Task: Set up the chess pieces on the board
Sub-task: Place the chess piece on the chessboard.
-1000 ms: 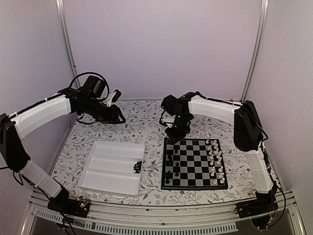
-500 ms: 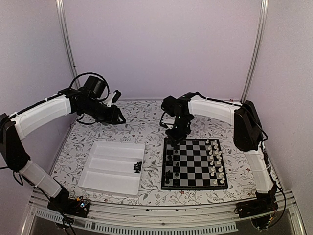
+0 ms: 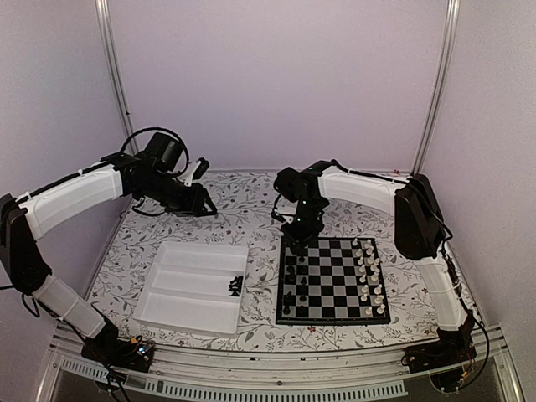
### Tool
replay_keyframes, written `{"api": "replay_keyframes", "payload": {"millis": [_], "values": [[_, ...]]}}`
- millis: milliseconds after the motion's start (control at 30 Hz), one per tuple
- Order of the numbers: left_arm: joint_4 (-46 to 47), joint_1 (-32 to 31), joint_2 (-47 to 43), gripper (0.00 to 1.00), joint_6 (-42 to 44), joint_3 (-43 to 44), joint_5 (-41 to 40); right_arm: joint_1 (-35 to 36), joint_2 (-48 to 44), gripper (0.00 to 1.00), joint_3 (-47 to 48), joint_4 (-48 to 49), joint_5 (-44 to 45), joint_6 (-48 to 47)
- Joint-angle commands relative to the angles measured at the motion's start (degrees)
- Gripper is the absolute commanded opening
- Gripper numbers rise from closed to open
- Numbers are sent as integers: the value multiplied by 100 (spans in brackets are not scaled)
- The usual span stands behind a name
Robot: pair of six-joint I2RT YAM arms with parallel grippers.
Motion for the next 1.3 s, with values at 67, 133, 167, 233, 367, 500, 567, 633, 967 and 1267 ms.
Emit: {"api": "replay_keyframes", "payload": {"millis": [67,133,167,233,367,500,567,633,967,1267], "values": [[-14,-86,-187,35,-51,-111,45,15,-42,23,114,24,-59,52],[-13,-95,-189,36,-66,-120,56,15,-15,23,118,46,-108,55],[-15,-96,-194,35,-69,-121,62,16,-1,23,122,61,-149,59],[-14,-106,-204,36,-81,-125,57,13,23,23,123,82,-252,85],[-22,-113,-228,36,-86,-154,57,14,78,20,123,138,-356,140],[-24,-114,-261,35,-95,-207,46,15,65,20,119,194,-309,168],[-20,-122,-273,35,-105,-217,46,16,54,20,123,209,-282,178],[-25,-122,-279,35,-99,-217,8,18,40,20,119,218,-249,186],[-291,-129,-386,93,328,373,-413,-8,-781,34,373,41,-393,346],[43,-348,-968,99,724,1318,-1186,-255,-2256,45,341,258,-296,432]]}}
